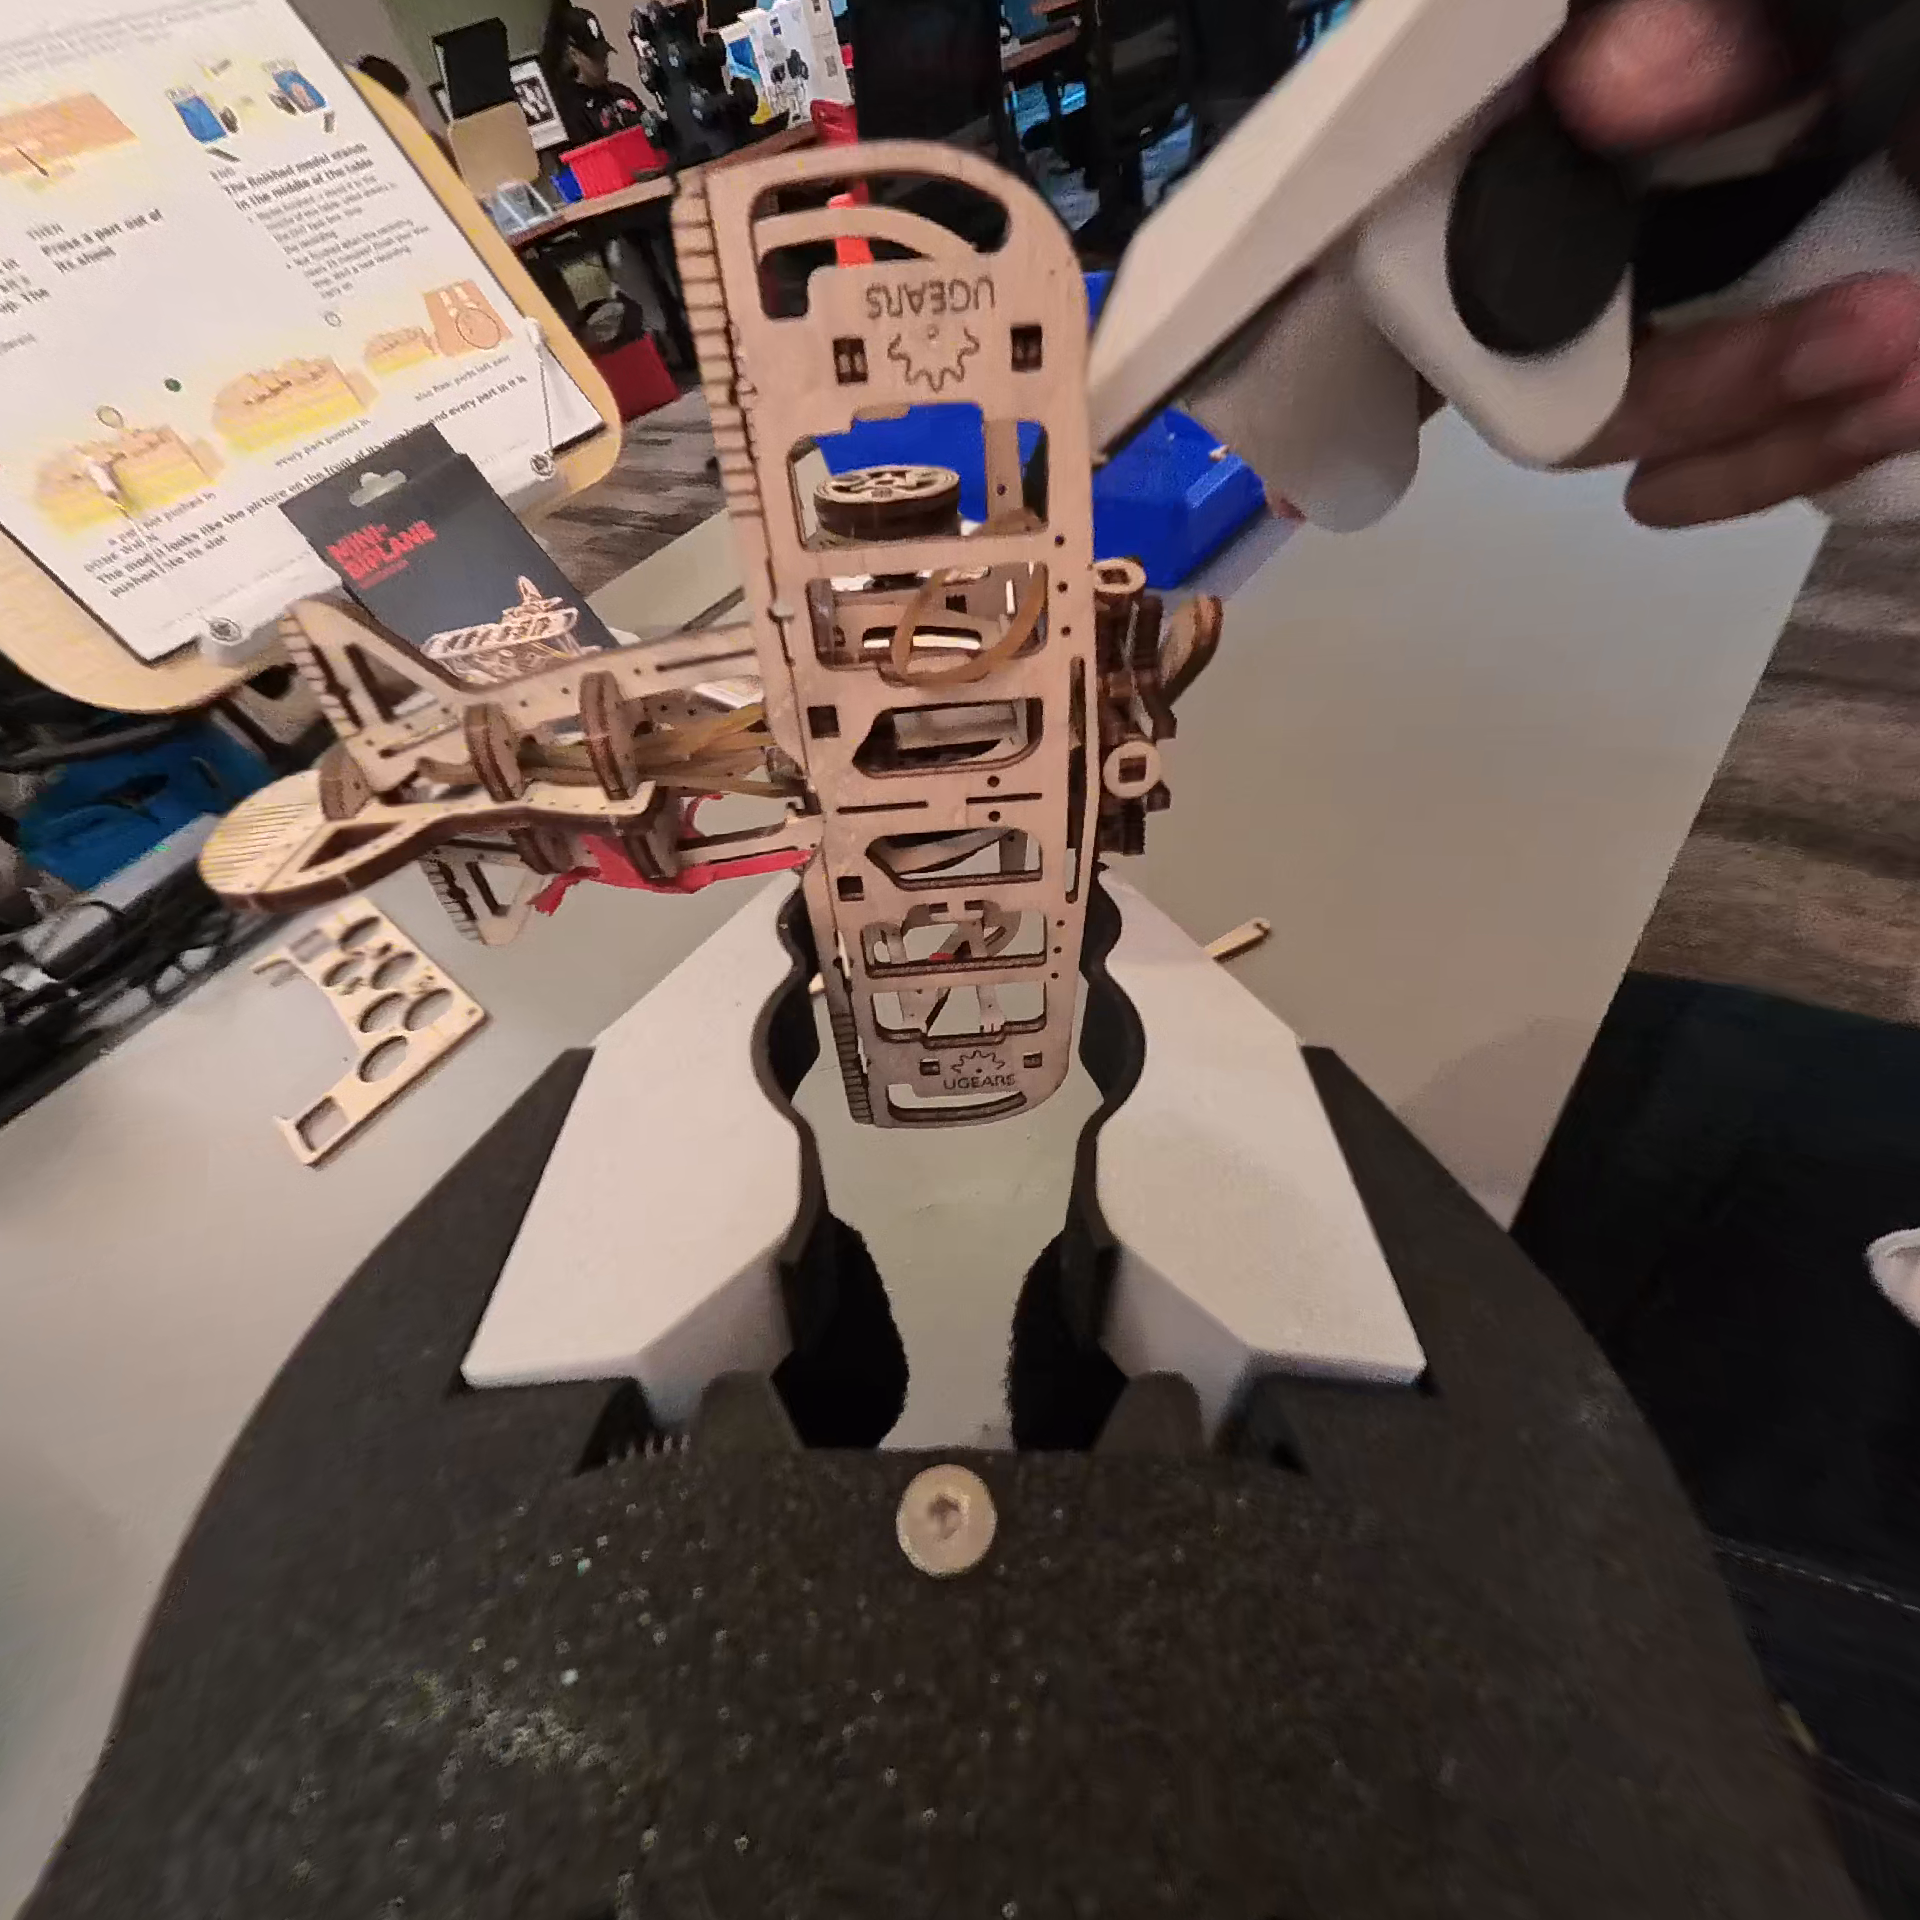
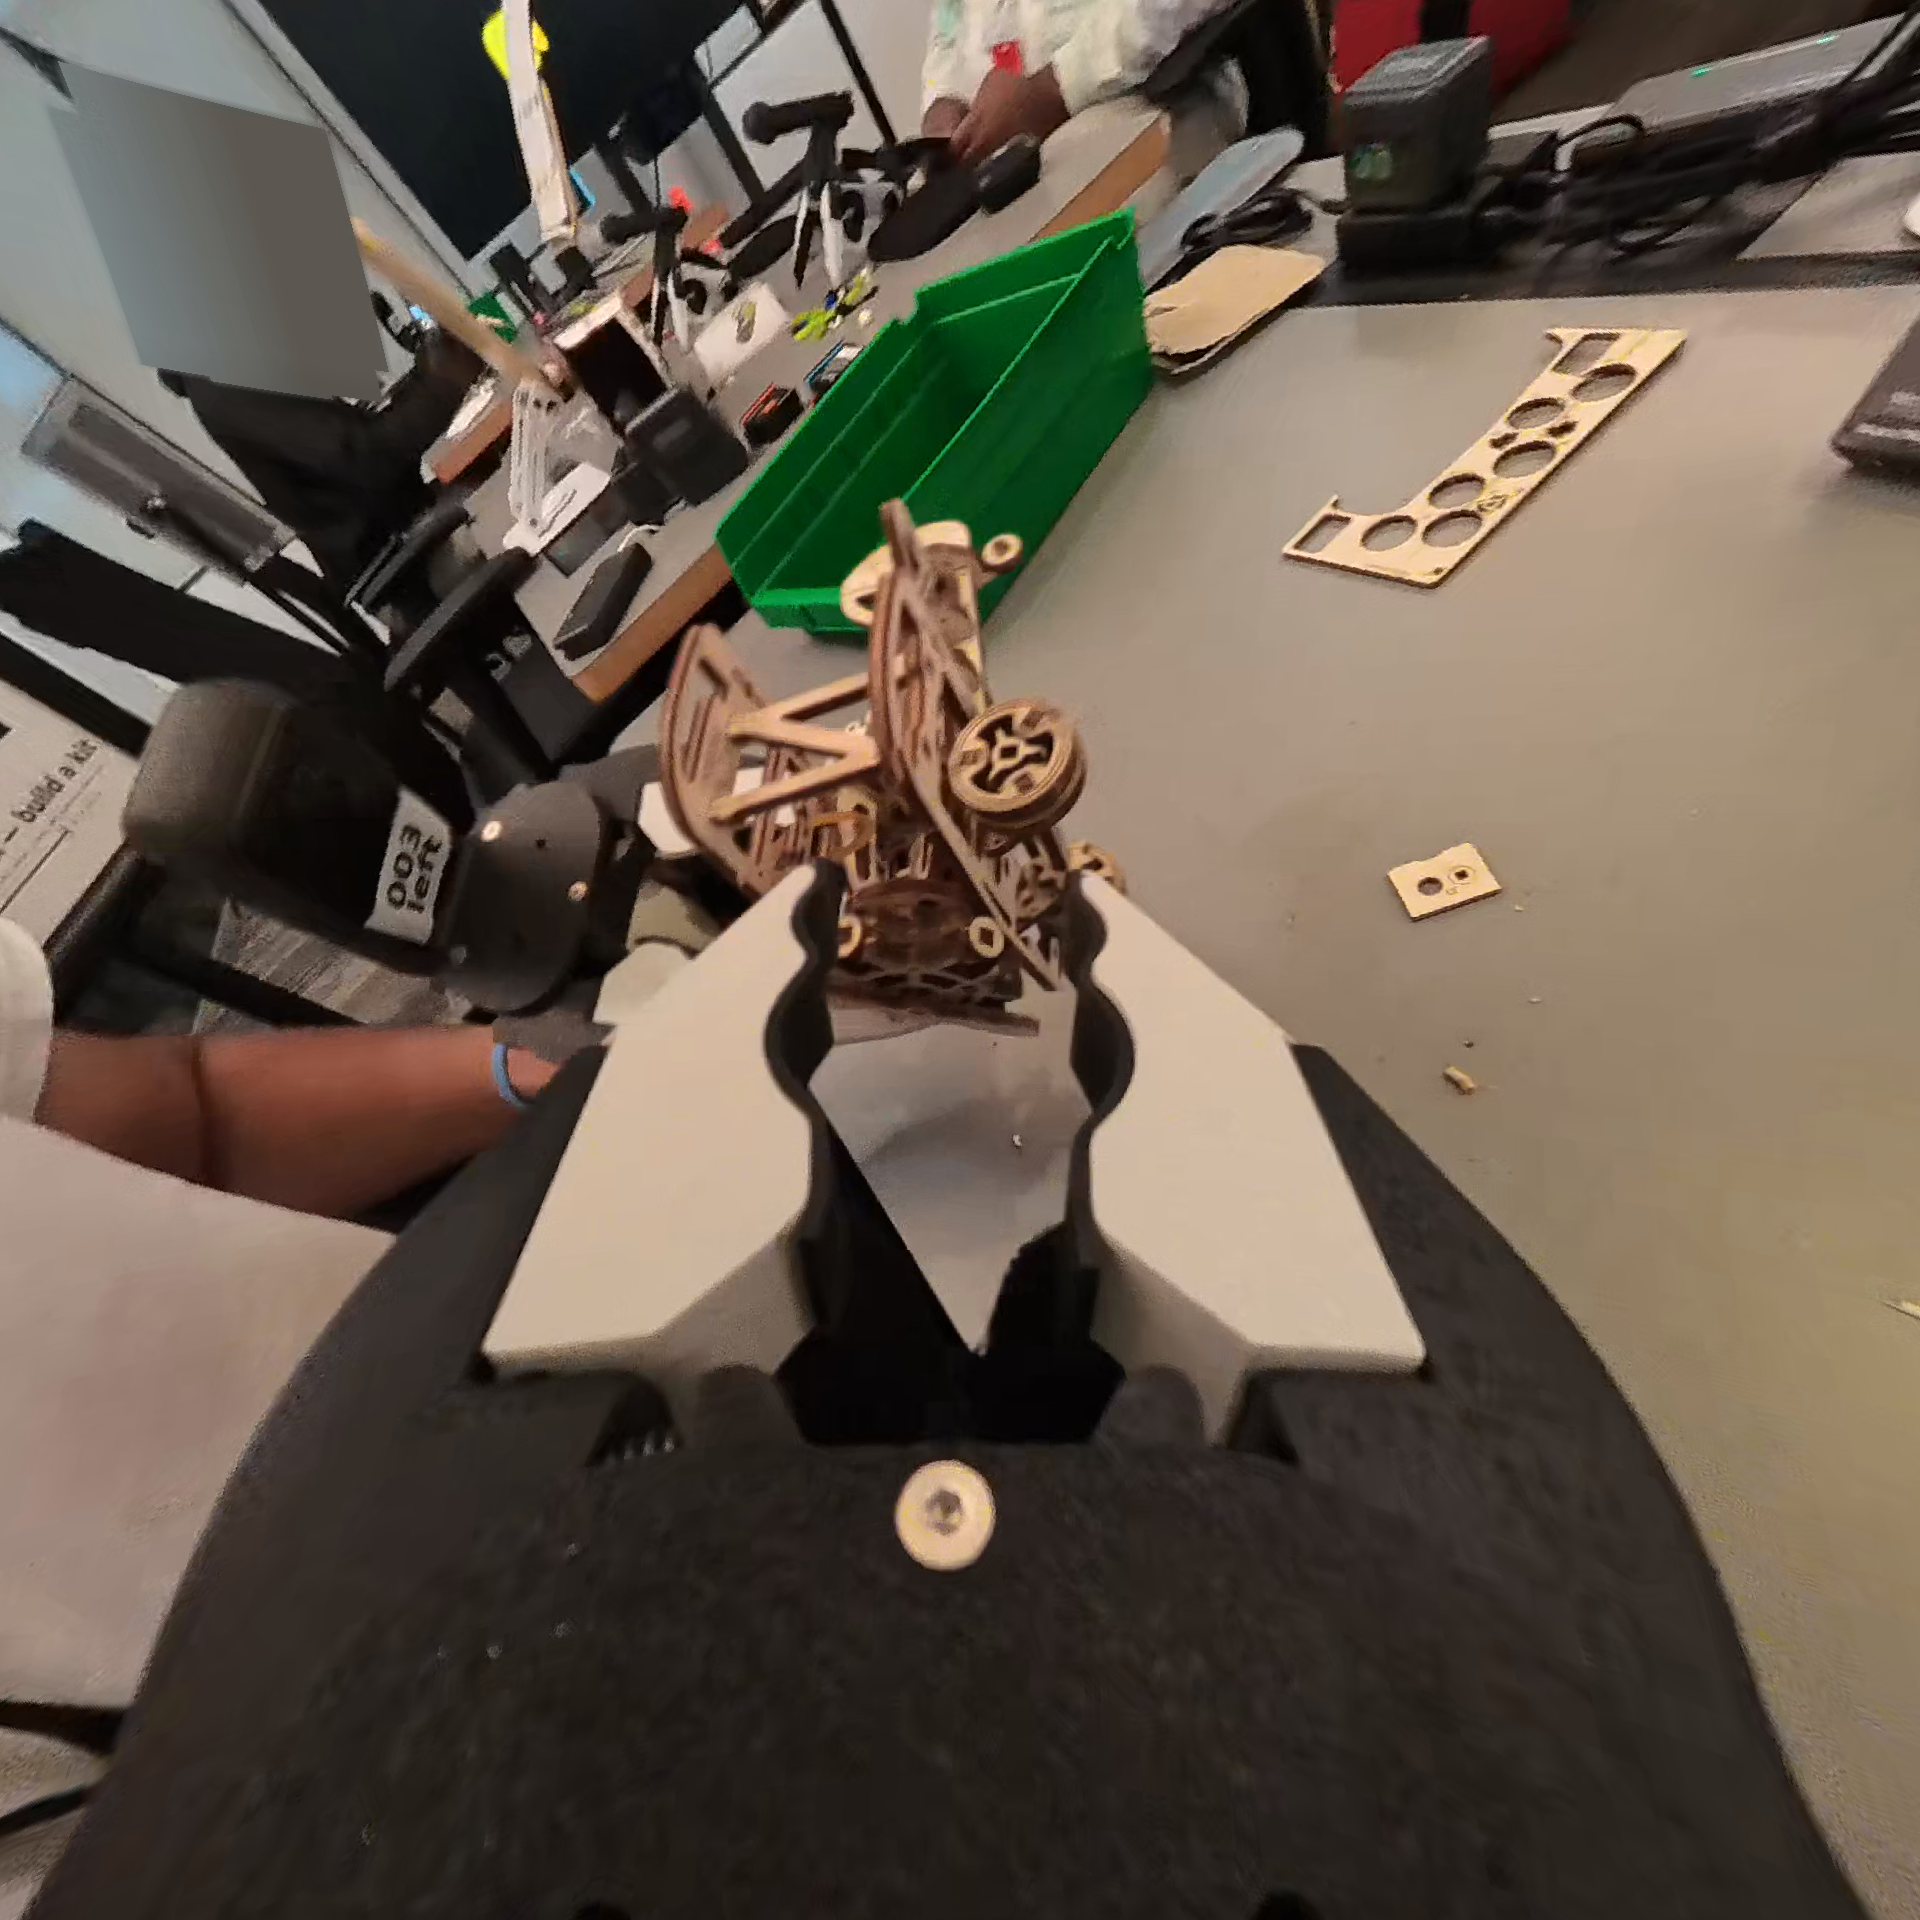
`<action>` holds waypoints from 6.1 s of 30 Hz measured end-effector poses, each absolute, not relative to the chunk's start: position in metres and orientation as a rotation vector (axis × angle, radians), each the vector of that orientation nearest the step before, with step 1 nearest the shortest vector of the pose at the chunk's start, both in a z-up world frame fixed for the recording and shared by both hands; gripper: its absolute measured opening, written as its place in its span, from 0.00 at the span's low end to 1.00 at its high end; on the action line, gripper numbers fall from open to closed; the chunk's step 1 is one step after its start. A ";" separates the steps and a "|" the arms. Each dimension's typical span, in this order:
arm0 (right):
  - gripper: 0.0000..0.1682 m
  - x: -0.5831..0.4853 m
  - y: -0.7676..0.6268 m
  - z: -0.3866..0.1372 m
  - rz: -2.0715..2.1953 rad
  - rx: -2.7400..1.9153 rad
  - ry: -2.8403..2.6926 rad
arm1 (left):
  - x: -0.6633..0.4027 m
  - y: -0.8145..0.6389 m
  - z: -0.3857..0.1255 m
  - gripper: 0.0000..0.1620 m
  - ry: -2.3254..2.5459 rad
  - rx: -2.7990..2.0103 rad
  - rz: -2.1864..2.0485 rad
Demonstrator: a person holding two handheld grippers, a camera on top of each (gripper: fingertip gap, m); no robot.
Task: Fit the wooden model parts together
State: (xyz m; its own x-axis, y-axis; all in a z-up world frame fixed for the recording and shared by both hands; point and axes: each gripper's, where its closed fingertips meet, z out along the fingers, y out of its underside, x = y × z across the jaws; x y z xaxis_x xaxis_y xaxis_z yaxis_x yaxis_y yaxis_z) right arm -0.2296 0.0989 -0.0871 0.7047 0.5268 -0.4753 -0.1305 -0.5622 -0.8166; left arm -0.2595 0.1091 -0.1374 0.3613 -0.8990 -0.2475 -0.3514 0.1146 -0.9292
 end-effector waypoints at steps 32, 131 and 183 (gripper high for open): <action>0.14 -0.210 0.108 -0.092 -0.095 -1.765 -0.687 | -0.246 0.102 -0.156 0.28 1.261 -1.535 -0.545; 0.15 -0.211 0.054 -0.067 0.705 -1.451 -0.993 | -0.245 0.030 -0.119 0.28 1.215 -1.707 -2.086; 0.15 -0.191 0.091 -0.111 0.399 -1.761 -0.544 | -0.232 0.084 -0.160 0.28 1.286 -1.493 -0.455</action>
